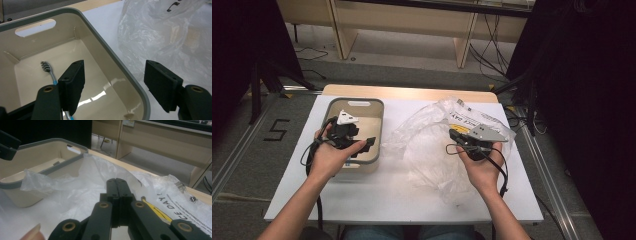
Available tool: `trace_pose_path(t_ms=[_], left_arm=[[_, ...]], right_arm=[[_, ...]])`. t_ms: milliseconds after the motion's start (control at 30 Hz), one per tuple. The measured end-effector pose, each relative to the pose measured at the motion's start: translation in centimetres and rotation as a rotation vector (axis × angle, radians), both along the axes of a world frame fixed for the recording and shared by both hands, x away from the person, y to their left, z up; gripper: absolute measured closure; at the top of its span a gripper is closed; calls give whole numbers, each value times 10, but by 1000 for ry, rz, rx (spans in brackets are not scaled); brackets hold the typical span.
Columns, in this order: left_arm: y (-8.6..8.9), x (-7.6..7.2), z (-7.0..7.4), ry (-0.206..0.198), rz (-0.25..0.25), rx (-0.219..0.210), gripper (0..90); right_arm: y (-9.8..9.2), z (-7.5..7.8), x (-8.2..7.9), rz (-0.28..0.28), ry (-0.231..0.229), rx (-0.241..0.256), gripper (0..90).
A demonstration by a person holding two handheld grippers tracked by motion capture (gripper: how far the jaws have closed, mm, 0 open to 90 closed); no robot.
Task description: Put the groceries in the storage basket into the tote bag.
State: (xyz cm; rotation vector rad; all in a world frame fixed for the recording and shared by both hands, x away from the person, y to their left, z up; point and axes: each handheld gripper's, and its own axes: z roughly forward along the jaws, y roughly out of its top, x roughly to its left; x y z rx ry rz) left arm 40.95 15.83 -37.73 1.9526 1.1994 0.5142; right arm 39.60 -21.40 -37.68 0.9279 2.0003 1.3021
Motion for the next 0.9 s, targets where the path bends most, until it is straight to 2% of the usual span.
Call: trace_pose_path(t_ms=[133, 300, 400, 500, 667, 700, 733, 833, 867, 900], left_arm=[[3, 9, 2, 8, 19, 4, 329], [8, 23, 3, 25, 43, 37, 325], [12, 36, -1, 42, 73, 60, 329], [13, 42, -3, 52, 80, 66, 331], [15, 59, -12, 104, 106, 99, 338], [15, 59, -12, 104, 106, 99, 342], [17, 65, -16, 130, 112, 117, 347], [18, 71, -21, 153, 128, 134, 359], [19, 76, -26, 193, 134, 151, 359], [19, 76, -26, 193, 134, 151, 358]], right_arm=[[0, 0, 0, 1, 1, 0, 900], [1, -1, 0, 2, 5, -2, 900], [1, -1, 0, 4, 6, -2, 900], [1, -1, 0, 1, 7, 0, 900], [1, -2, 0, 7, 10, -2, 900], [1, -2, 0, 7, 10, -2, 900], [2, -2, 0, 7, 8, -3, 900], [2, -2, 0, 8, 9, -4, 900], [2, -2, 0, 9, 10, -2, 900], [2, -2, 0, 9, 10, -2, 900]])
